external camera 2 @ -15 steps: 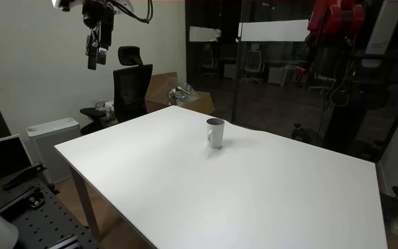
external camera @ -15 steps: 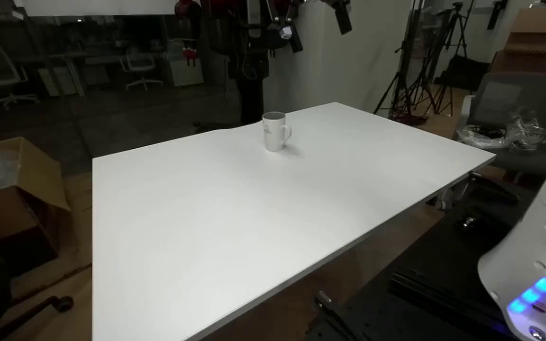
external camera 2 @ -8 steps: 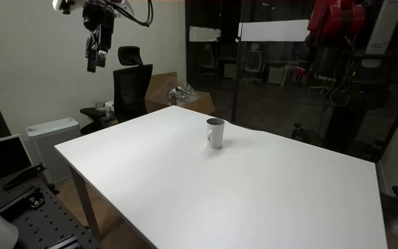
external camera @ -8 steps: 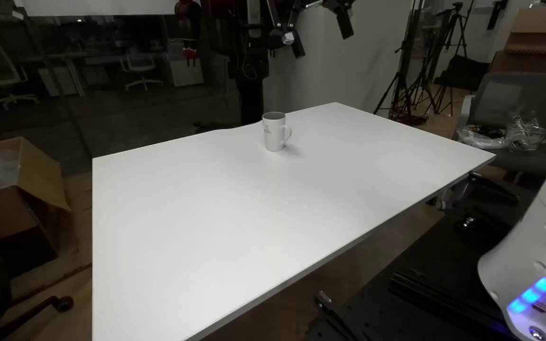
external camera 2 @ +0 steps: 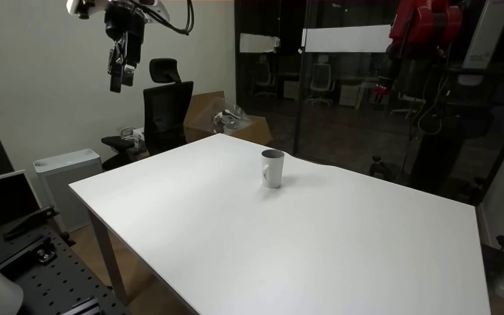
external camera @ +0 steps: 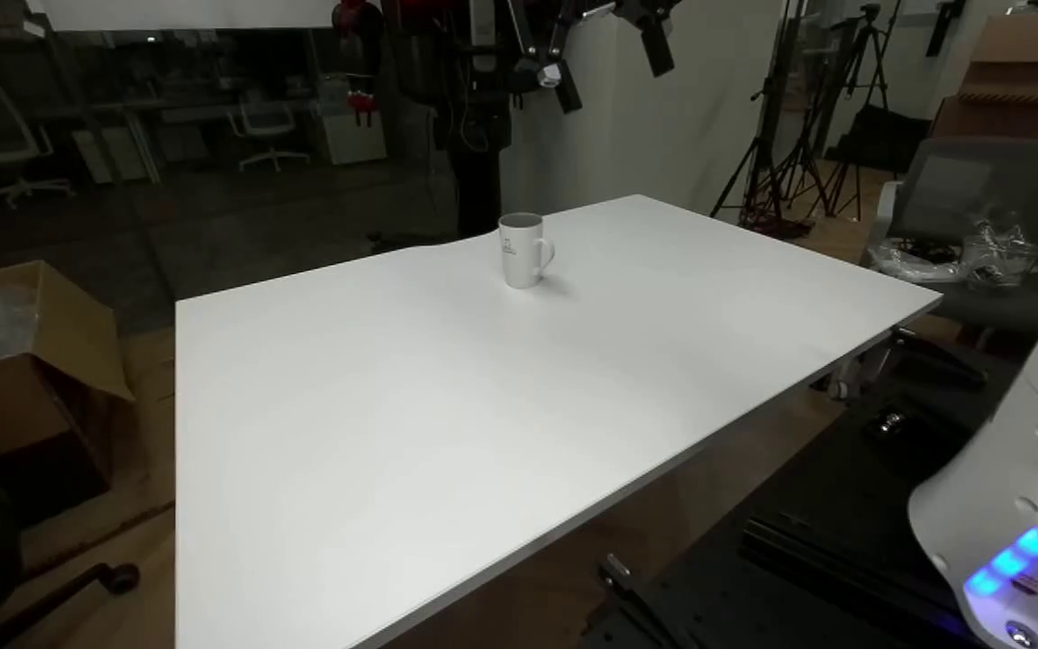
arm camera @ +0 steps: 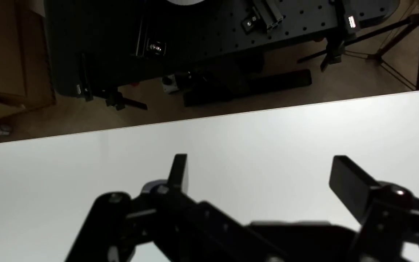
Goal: Move the cup slightly down on the table
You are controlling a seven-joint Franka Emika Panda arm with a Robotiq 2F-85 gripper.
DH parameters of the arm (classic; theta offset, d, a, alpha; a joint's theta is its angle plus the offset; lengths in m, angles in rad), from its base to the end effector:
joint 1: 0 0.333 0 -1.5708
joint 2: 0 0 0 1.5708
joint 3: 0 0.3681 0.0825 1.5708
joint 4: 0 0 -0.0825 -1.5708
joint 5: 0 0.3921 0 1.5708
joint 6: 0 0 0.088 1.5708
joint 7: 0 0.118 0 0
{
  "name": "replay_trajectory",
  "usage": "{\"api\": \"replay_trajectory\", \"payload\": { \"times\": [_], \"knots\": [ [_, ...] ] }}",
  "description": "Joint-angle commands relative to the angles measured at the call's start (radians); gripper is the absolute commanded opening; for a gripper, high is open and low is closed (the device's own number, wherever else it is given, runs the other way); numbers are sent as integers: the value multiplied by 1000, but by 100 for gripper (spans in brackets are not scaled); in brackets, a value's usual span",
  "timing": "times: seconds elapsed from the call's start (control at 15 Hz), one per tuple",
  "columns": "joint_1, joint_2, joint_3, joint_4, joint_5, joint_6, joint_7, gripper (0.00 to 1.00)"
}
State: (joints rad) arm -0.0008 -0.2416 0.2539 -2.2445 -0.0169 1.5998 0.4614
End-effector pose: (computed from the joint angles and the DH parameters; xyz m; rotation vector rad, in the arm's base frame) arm 0.4042 0.1083 0.4746 2.8640 -0.3220 -0.5248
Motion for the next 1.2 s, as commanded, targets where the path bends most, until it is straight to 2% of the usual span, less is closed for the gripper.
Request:
{"api": "replay_trajectory", "payload": {
  "times": [0.0, 0.07, 0.13, 0.2, 0.27, 0.47, 0.67, 0.93, 1.13],
  "knots": [
    [-3, 39, -54, 35, -37, 131, 36, 100],
    [-7, 43, -60, 37, -33, 130, 30, 100],
    [-13, 68, -83, 63, 42, 66, 7, 100],
    [-15, 48, -73, 42, -15, 114, 22, 100],
    [32, 3, -30, -2, -6, -2, 6, 100],
    [32, 3, -30, -2, -6, -2, 5, 100],
    [14, -10, -38, -8, -49, 127, 110, 100],
    [-23, 6, -86, 5, -150, 318, 161, 100],
    [-52, -20, -127, -15, -160, 438, 209, 100]
  ]
}}
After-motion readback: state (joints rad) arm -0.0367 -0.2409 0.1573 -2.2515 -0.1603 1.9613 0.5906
